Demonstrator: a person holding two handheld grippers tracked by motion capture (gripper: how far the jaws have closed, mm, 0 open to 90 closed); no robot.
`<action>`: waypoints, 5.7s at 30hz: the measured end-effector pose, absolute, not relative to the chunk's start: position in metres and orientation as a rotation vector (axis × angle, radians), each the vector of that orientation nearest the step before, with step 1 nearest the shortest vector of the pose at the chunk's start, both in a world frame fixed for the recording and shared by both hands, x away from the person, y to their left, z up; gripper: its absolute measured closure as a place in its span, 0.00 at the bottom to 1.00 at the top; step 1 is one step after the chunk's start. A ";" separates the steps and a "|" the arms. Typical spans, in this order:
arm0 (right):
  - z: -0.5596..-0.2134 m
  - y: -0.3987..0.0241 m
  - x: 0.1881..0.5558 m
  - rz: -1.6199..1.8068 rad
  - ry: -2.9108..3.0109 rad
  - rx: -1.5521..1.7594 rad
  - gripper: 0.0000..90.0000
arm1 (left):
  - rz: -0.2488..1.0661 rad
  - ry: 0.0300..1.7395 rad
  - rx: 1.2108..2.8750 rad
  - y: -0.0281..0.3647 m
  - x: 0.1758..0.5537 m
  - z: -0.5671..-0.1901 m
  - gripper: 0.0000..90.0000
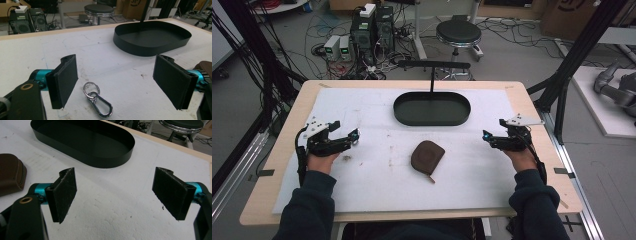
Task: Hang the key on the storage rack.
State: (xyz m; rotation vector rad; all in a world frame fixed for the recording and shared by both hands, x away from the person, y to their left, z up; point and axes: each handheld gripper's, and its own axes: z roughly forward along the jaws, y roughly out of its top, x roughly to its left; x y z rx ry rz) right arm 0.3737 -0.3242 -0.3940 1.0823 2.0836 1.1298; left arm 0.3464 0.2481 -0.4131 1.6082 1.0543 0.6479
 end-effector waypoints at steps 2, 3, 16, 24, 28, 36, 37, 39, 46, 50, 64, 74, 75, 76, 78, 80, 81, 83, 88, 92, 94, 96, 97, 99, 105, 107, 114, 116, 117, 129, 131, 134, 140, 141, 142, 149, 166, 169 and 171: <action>-0.394 -0.324 0.373 1.139 2.080 1.088 0.22 | 0.649 1.054 1.607 0.247 0.347 -0.413 0.22; -0.394 -0.324 0.373 1.139 2.080 1.088 0.22 | 0.646 1.049 1.611 0.246 0.347 -0.413 0.22; -0.393 -0.329 0.369 1.146 2.068 1.091 0.22 | 0.644 1.053 1.616 0.245 0.347 -0.414 0.23; -0.390 -0.324 0.364 1.142 2.069 1.095 0.22 | 0.699 1.034 1.650 0.246 0.343 -0.412 0.29; -0.389 -0.321 0.363 1.139 2.069 1.080 0.23 | 0.690 1.071 1.646 0.250 0.346 -0.414 0.32; -0.394 -0.320 0.369 1.117 2.104 1.091 0.23 | 0.694 1.152 1.678 0.252 0.352 -0.421 0.33; -0.394 -0.320 0.369 1.117 2.104 1.091 0.23 | 0.693 1.164 1.691 0.252 0.353 -0.422 0.33; -0.394 -0.319 0.368 1.118 2.103 1.085 0.23 | 0.693 1.218 1.720 0.253 0.355 -0.424 0.44; -0.395 -0.317 0.367 1.106 2.113 1.084 0.23 | 0.624 1.273 1.776 0.257 0.375 -0.435 0.59; -0.396 -0.316 0.366 1.098 2.124 1.080 0.23 | 0.569 1.289 1.786 0.257 0.388 -0.438 0.59; -0.396 -0.316 0.367 1.089 2.126 1.086 0.23 | 0.536 1.267 1.918 0.246 0.396 -0.449 0.68; -0.397 -0.316 0.368 1.086 2.125 1.095 0.23 | 0.531 1.189 1.965 0.242 0.395 -0.449 0.73; -0.397 -0.316 0.369 1.085 2.129 1.091 0.23 | 0.534 1.193 1.963 0.241 0.395 -0.449 0.73; -0.397 -0.316 0.369 1.085 2.130 1.094 0.23 | 0.538 1.191 1.969 0.241 0.395 -0.449 0.73; -0.398 -0.316 0.369 1.085 2.130 1.103 0.23 | 0.536 1.186 1.974 0.240 0.396 -0.449 0.73; -0.398 -0.316 0.369 1.081 2.130 1.104 0.23 | 0.541 1.180 1.992 0.239 0.396 -0.449 0.73; -0.398 -0.316 0.370 1.082 2.133 1.096 0.23 | 0.551 1.170 2.007 0.237 0.397 -0.448 0.73; -0.398 -0.316 0.370 1.080 2.132 1.099 0.23 | 0.568 1.151 2.039 0.232 0.397 -0.447 0.75; -0.398 -0.316 0.370 1.078 2.131 1.113 0.23 | 0.568 1.146 2.048 0.230 0.396 -0.446 0.81; -0.398 -0.316 0.370 1.077 2.131 1.115 0.23 | 0.553 1.141 2.046 0.229 0.396 -0.446 0.88; -0.398 -0.317 0.370 1.074 2.131 1.117 0.23 | 0.540 1.137 2.037 0.230 0.396 -0.445 0.93; -0.398 -0.317 0.370 1.076 2.130 1.116 0.23 | 0.528 1.144 2.027 0.231 0.396 -0.445 0.94; -0.398 -0.318 0.370 1.078 2.129 1.114 0.23 | 0.525 1.146 2.025 0.232 0.396 -0.445 0.94; -0.398 -0.318 0.370 1.079 2.130 1.114 0.23 | 0.526 1.155 2.013 0.233 0.396 -0.445 0.94; -0.398 -0.318 0.370 1.079 2.129 1.120 0.23 | 0.480 1.186 1.974 0.234 0.398 -0.446 0.94; -0.398 -0.319 0.370 1.078 2.132 1.116 0.23 | 0.474 1.220 1.941 0.234 0.399 -0.447 0.81; -0.399 -0.318 0.371 1.065 2.140 1.116 0.23 | 0.468 1.226 1.905 0.235 0.405 -0.445 0.69; -0.399 -0.318 0.371 1.061 2.141 1.112 0.23 | 0.484 1.212 1.907 0.232 0.406 -0.443 0.68; -0.399 -0.318 0.371 1.062 2.141 1.113 0.23 | 0.487 1.204 1.924 0.230 0.406 -0.441 0.68; -0.399 -0.319 0.371 1.061 2.141 1.116 0.23 | 0.503 1.188 1.993 0.220 0.406 -0.443 0.79; -0.399 -0.319 0.371 1.061 2.142 1.116 0.23 | 0.503 1.185 2.001 0.220 0.406 -0.442 0.80; -0.399 -0.319 0.371 1.062 2.143 1.116 0.23 | 0.502 1.200 1.978 0.222 0.405 -0.440 0.79; -0.400 -0.319 0.372 1.058 2.148 1.113 0.23 | 0.482 1.199 1.969 0.224 0.405 -0.439 0.84; -0.400 -0.319 0.372 1.059 2.146 1.116 0.23 | 0.485 1.198 1.976 0.224 0.405 -0.438 0.87; -0.400 -0.319 0.372 1.059 2.146 1.115 0.23 | 0.486 1.193 1.979 0.223 0.405 -0.439 0.91; -0.400 -0.318 0.371 1.057 2.154 1.114 0.23 | 0.501 1.192 1.991 0.224 0.405 -0.438 0.97; -0.399 -0.320 0.372 1.084 2.140 1.113 0.23 | 0.468 0.847 1.756 0.199 0.412 -0.378 0.98; -0.399 -0.321 0.373 1.096 2.137 1.110 0.23 | 0.459 0.800 1.745 0.186 0.425 -0.365 0.98; -0.399 -0.322 0.374 1.104 2.141 1.113 0.23 | 0.459 0.780 1.755 0.180 0.433 -0.359 0.98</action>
